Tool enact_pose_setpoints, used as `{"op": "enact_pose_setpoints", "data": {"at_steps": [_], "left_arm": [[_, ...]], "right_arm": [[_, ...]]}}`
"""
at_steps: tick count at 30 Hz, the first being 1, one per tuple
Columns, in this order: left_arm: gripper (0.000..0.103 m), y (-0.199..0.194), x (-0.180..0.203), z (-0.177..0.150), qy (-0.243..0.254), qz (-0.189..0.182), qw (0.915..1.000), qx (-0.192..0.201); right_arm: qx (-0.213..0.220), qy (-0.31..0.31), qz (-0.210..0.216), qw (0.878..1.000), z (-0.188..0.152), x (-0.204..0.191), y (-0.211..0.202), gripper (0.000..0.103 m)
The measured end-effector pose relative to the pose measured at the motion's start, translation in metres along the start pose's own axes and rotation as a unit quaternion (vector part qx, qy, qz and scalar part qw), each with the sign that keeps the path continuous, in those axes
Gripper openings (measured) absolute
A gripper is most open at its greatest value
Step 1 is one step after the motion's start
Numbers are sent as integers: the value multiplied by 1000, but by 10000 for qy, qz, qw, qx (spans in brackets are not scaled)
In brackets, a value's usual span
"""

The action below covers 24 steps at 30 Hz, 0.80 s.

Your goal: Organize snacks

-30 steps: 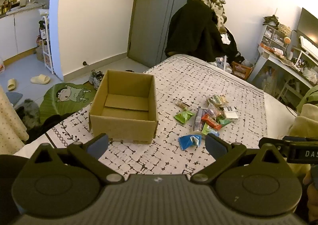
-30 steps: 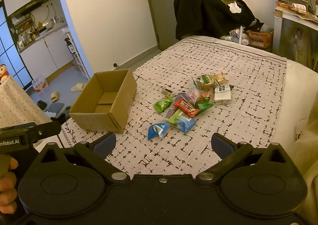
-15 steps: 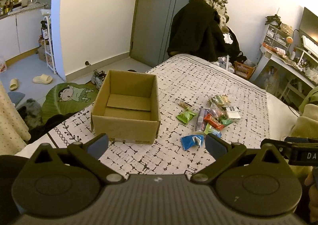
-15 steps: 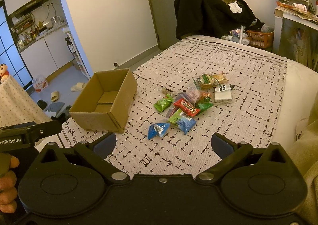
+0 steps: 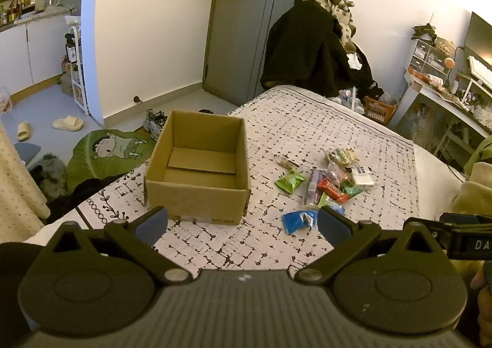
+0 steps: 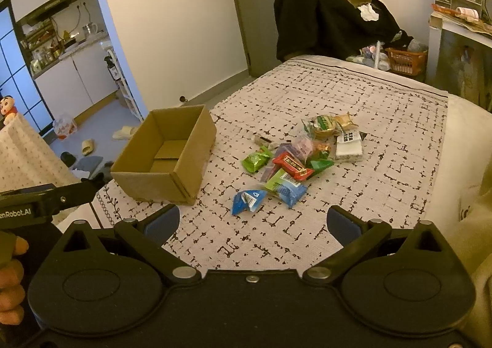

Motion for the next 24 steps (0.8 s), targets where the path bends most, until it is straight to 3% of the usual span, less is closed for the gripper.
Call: {"op": "enact_pose_setpoints", "data": {"at_steps": [13, 18, 24], "left_arm": [[102, 3, -3, 0, -66, 15, 10000, -34], [102, 15, -1, 3, -205, -44, 9997, -98], [102, 36, 4, 0, -341, -116, 9991, -201]], "right_arm": [[-853, -118, -474, 9952, -3, 11, 9, 103], [-513, 233, -273, 9980, 8, 18, 22, 103], [-639, 560, -118, 9963, 16, 28, 35, 103]]}}
Point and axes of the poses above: each gripper's, at about its wrist camera, not at the fingertips, and y roughly the way its jaws point, x to its right, z to its top, the point moved 8 cm from there along y, roughly the way its jaws point, and after that the axes turned 2 degrees about -z, right-handed, at the moved point
